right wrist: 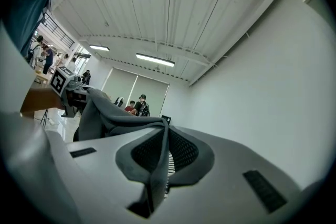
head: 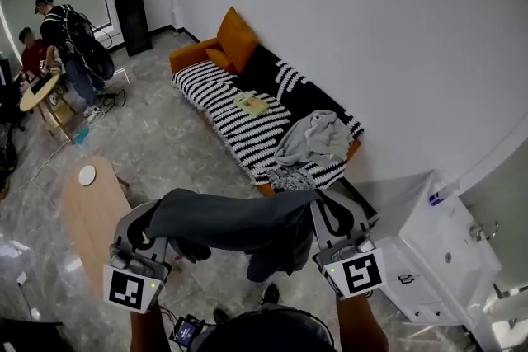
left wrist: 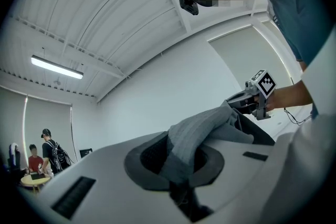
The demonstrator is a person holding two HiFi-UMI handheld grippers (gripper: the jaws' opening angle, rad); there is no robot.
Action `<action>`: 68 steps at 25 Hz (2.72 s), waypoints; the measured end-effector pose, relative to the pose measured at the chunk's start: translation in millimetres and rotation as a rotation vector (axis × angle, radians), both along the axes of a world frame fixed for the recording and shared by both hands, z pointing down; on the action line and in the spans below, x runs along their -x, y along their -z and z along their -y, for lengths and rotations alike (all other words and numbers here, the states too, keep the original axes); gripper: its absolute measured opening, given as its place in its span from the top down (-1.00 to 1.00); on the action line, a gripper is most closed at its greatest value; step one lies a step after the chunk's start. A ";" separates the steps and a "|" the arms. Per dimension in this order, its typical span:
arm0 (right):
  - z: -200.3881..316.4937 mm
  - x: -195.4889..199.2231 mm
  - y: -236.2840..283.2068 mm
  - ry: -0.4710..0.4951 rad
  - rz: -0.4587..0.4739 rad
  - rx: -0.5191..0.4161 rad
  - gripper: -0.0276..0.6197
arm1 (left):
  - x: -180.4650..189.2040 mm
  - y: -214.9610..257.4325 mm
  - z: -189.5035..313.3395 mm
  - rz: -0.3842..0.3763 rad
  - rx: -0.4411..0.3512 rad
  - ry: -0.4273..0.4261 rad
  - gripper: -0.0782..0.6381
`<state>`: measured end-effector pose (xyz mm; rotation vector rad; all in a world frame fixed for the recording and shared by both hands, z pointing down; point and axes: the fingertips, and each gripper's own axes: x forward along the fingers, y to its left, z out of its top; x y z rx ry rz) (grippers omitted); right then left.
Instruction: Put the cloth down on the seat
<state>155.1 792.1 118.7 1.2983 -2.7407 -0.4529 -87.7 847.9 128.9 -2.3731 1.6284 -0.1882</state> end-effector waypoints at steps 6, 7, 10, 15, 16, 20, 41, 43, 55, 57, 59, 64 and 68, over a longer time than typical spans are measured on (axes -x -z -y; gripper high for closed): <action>38.1 -30.4 2.9 0.058 0.011 -0.017 0.83 | -28.2 1.8 31.6 0.005 -0.004 0.067 0.71; 42.2 -34.7 2.3 0.067 0.011 -0.018 0.83 | -31.5 1.0 34.7 0.007 -0.006 0.077 0.71; 57.1 -48.0 -0.5 0.077 0.020 -0.002 0.83 | -44.6 6.1 50.6 -0.007 -0.048 0.084 0.71; 85.7 -62.8 -4.7 0.071 0.013 -0.031 0.83 | -62.9 -8.3 72.5 0.000 -0.001 0.079 0.71; 90.5 -62.1 -5.2 0.070 0.016 -0.026 0.83 | -63.3 -8.9 76.0 0.006 -0.004 0.079 0.71; 110.3 -54.9 -2.9 0.057 0.026 -0.019 0.83 | -53.1 -13.5 93.4 -0.008 0.014 0.086 0.71; 188.2 -2.2 9.3 -0.171 -0.012 -0.084 0.83 | 18.4 5.5 227.2 0.015 -0.029 -0.103 0.71; 193.7 1.5 10.6 -0.187 -0.021 -0.091 0.83 | 21.8 5.6 237.2 0.011 -0.035 -0.120 0.71; 250.2 -6.2 11.2 -0.165 -0.015 -0.098 0.83 | 14.0 4.5 290.3 0.003 -0.030 -0.095 0.71; 261.7 -12.2 11.6 -0.153 -0.006 -0.097 0.83 | 8.9 4.0 297.9 0.013 -0.022 -0.080 0.71; 273.7 -18.1 11.6 -0.143 0.001 -0.096 0.83 | 3.7 4.4 307.2 0.023 -0.022 -0.064 0.71; 302.2 -34.1 6.7 -0.101 0.033 -0.091 0.83 | -12.2 3.0 332.4 0.030 -0.036 -0.020 0.71; 320.4 -44.6 3.9 -0.076 0.035 -0.090 0.83 | -22.5 0.9 344.4 0.035 -0.037 0.009 0.71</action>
